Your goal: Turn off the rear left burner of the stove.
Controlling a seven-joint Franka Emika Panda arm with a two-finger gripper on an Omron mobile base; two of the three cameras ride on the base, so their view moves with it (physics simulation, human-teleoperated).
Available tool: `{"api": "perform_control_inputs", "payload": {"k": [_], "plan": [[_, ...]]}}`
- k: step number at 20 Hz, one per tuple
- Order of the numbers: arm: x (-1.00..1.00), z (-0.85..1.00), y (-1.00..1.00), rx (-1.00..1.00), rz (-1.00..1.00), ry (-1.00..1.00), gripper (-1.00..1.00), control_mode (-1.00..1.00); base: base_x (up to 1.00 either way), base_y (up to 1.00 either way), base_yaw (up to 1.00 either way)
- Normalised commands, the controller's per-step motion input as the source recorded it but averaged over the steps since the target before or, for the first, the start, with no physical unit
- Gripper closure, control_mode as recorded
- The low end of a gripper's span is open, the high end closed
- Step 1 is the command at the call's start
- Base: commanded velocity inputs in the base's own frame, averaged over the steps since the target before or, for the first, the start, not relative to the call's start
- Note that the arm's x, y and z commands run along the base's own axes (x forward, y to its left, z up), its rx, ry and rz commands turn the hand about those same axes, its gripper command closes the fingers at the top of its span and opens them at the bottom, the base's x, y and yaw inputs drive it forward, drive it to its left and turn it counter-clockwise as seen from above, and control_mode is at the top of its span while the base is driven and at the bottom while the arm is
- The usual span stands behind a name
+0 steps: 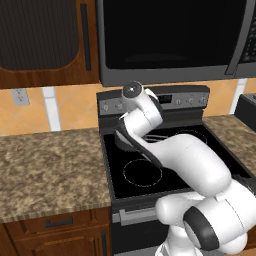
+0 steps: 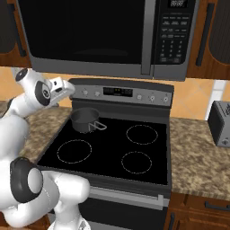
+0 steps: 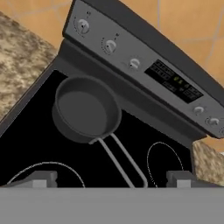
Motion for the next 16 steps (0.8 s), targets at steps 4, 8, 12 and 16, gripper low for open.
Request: {"api": "perform_control_inputs", "payload": {"k": [4,8,12,16], "plan": [[0.38,-0.21,0.27,-0.27,0.01,0.00,-1.00,-1.00,0.00,0.00,0.00],[0.27,-0.23,0.07,-0.18,0.00,-0.07,-1.00,-1.00,0.00,0.00,0.00],[0.29,-0.09,0.00,-0.10,0.00,-0.06,-1.00,-1.00,0.00,0.00,0.00],[0.33,-0.04,0.00,-0.01,0.03,-0.03,-1.00,-1.00,0.00,0.00,0.00]]}}
